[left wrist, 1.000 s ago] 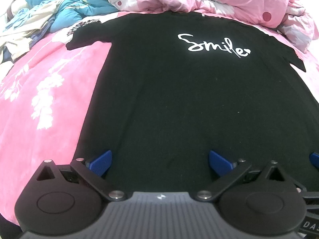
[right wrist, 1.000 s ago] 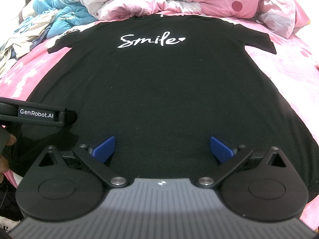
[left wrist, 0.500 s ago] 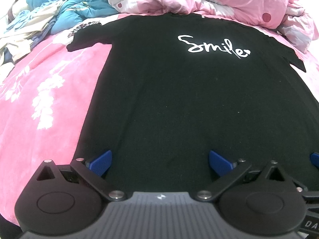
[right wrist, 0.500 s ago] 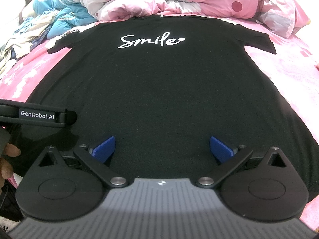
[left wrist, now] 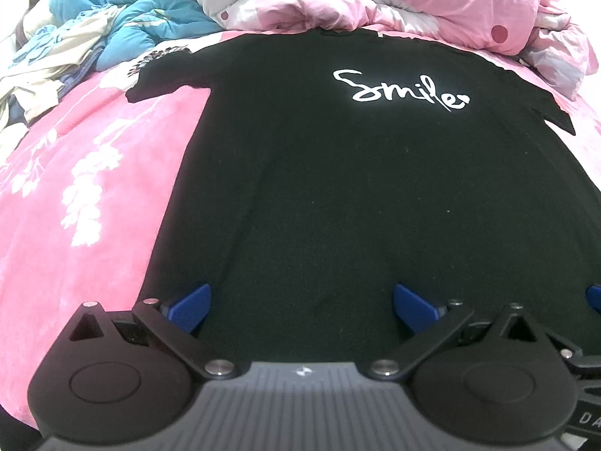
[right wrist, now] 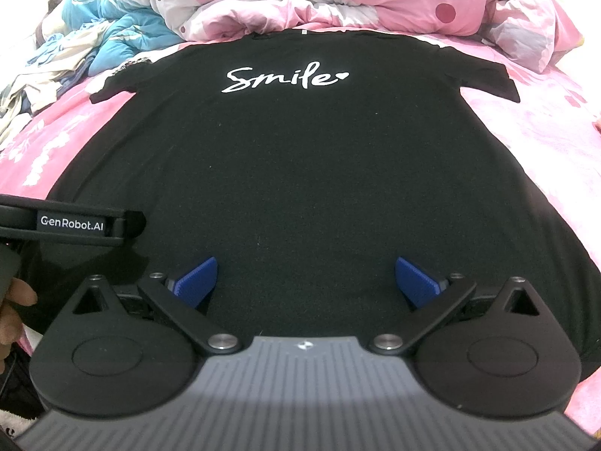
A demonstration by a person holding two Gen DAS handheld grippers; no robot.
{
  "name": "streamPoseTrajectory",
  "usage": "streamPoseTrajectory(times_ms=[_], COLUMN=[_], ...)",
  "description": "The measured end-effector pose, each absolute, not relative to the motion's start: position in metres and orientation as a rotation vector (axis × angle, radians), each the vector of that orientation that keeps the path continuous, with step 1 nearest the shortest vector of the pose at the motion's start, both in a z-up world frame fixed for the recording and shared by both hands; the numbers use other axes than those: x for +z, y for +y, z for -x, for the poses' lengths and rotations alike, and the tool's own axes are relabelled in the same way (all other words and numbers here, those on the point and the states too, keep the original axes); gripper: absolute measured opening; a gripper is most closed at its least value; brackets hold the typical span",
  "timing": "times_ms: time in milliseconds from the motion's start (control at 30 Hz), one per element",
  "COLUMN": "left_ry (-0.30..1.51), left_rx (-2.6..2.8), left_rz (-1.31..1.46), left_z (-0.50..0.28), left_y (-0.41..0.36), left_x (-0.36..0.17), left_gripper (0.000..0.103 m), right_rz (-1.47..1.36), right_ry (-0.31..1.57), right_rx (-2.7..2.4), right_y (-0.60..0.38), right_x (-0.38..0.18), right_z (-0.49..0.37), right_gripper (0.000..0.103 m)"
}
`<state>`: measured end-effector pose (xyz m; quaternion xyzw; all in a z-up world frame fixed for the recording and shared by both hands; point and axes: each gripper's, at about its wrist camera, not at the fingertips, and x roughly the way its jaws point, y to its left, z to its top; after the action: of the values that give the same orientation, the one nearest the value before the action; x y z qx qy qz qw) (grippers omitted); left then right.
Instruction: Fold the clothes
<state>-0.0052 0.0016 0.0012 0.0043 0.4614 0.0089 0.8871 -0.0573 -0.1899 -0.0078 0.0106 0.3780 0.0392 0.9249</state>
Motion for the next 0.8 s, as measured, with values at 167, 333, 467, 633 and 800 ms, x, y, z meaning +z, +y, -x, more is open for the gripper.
streamPoseTrajectory(times_ms=[167, 333, 467, 633, 800], left_ry=[0.956, 0.952, 0.948, 0.944, 0.937], left_rx=[0.017, 0.017, 0.015, 0.015, 0.013], left_rz=[-0.011, -0.011, -0.010, -0.010, -0.010], left_z=[0.0057, 0.0062, 0.0068, 0.0076, 0.0094], left_y=[0.0019, 0.0023, 0.0028, 0.0024, -0.0005], left_x=[0.0009, 0.0008, 0.0006, 0.0005, 0.0001], left_gripper=[0.103, 0.103, 0.103, 0.103, 0.103], right_rz=[-0.022, -0.021, -0.021, -0.021, -0.020], right_ry=[0.773, 0.773, 0.773, 0.773, 0.775], right_rx=[0.080, 0.080, 0.079, 0.079, 0.080], right_y=[-0.1898, -0.1893, -0.1889, -0.1887, -0.1888], right_x=[-0.0083, -0.0083, -0.0080, -0.0079, -0.0076], right_z=[0.0576, 0.0576, 0.0569, 0.0571, 0.0573], right_gripper=[0.102, 0.102, 0.102, 0.102, 0.102])
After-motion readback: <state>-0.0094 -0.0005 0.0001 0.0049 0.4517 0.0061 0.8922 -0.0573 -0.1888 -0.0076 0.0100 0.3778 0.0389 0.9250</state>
